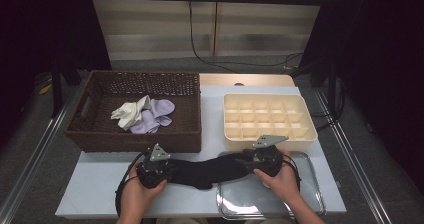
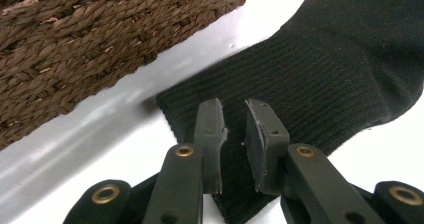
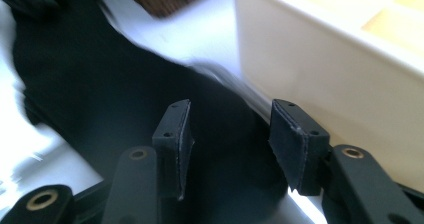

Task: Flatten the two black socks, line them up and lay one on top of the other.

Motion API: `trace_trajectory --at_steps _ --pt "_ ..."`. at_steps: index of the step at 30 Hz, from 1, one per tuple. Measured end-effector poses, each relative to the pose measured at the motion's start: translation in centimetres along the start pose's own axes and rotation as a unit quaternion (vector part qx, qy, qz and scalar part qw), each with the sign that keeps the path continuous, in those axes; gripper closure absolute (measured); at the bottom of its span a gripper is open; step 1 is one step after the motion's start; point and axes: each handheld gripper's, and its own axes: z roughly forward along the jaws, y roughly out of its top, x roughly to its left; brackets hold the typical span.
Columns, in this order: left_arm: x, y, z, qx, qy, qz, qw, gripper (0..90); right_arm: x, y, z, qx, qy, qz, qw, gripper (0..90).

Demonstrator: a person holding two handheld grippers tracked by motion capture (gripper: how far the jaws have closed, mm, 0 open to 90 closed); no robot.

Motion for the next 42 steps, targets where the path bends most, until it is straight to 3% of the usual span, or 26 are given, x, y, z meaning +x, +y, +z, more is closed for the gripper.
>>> trace_trajectory --at_steps 3,4,6,8,10,12,15,17,22,31,35,42 --pt "0.0 0.0 0.0 0.000 0.000 0.001 1.0000 76.9 -1.0 -0.9 -0.6 0.006 -0.007 0.016 0.9998 56.6" --pt "0.0 0.0 0.0 0.001 0.001 0.004 1.0000 76.9 -1.4 -1.3 -0.9 0.009 -0.008 0.019 0.9997 63.4" --pt "0.0 0.0 0.0 0.002 0.001 0.004 1.0000 76.9 -1.9 -2.0 -1.5 0.012 -0.001 0.030 0.9995 70.4" --pt "0.0 0.1 0.0 0.001 0.001 0.003 1.0000 76.8 -2.0 -2.4 -1.8 0.006 0.021 0.045 0.9988 82.1" --pt "-0.1 0.2 -0.1 0.001 -0.002 -0.001 1.0000 74.2 -1.8 -2.3 -1.7 0.010 0.024 0.047 0.9985 85.1" --pt "-0.1 0.3 -0.6 -0.003 0.006 -0.006 1.0000 67.8 -1.6 -2.1 -1.6 0.006 0.026 0.041 0.9988 85.3" --pt "0.5 0.0 -1.3 -0.018 0.029 -0.028 0.9990 57.9 -1.4 -2.0 -1.4 0.007 0.023 0.037 0.9990 85.3" --pt "1.1 -0.5 -1.6 -0.025 0.028 -0.051 0.9980 55.1 -1.5 -2.1 -1.5 0.008 0.025 0.041 0.9988 85.3" --pt "1.7 -1.2 -1.5 -0.019 0.023 -0.081 0.9963 54.6 -1.5 -2.3 -1.6 0.007 0.026 0.034 0.9991 85.3" --pt "1.5 -1.3 -0.3 -0.009 0.000 -0.089 0.9960 56.5 -1.3 -2.5 -1.6 0.009 0.024 0.031 0.9992 85.0" --pt "0.9 -1.2 -0.2 -0.006 0.018 -0.081 0.9965 56.2 -1.3 -2.5 -1.5 0.008 0.024 0.030 0.9992 84.6" --pt "0.4 -1.0 -0.1 -0.002 0.037 -0.086 0.9956 56.5 -1.3 -2.6 -1.5 0.006 0.022 0.030 0.9993 84.6"
